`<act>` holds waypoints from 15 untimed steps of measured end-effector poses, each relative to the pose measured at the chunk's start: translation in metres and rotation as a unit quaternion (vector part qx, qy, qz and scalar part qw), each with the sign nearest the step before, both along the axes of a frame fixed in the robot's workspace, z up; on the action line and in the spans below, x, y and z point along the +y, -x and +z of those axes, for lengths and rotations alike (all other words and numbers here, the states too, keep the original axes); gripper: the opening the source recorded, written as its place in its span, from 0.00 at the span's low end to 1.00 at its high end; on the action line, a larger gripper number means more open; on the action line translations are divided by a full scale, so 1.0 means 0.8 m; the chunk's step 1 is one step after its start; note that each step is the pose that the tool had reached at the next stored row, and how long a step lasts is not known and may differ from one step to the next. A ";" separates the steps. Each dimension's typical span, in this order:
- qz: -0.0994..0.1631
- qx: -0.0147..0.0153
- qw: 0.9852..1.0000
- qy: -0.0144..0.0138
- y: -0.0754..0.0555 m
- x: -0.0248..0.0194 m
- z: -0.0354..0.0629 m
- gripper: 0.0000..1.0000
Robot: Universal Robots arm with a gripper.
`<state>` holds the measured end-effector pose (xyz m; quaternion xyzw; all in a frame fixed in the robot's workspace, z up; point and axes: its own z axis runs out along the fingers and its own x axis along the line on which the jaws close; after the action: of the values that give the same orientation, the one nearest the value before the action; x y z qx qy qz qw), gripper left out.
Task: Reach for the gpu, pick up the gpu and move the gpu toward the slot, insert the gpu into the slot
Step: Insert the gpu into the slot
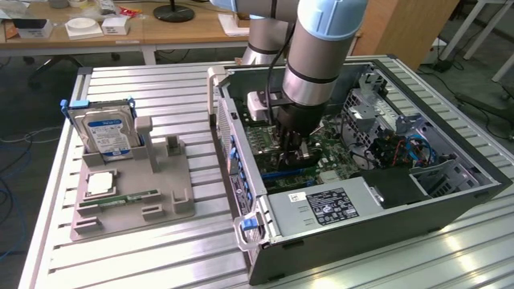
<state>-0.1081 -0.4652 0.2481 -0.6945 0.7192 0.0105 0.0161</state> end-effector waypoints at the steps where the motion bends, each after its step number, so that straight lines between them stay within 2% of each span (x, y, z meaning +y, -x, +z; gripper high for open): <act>1: 0.000 0.000 1.000 0.000 0.000 0.0001 0.000 0.29; 15: 0.000 0.000 1.000 0.000 0.001 0.0005 -0.003 0.29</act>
<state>-0.1086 -0.4648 0.2457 -0.6945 0.7192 0.0106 0.0162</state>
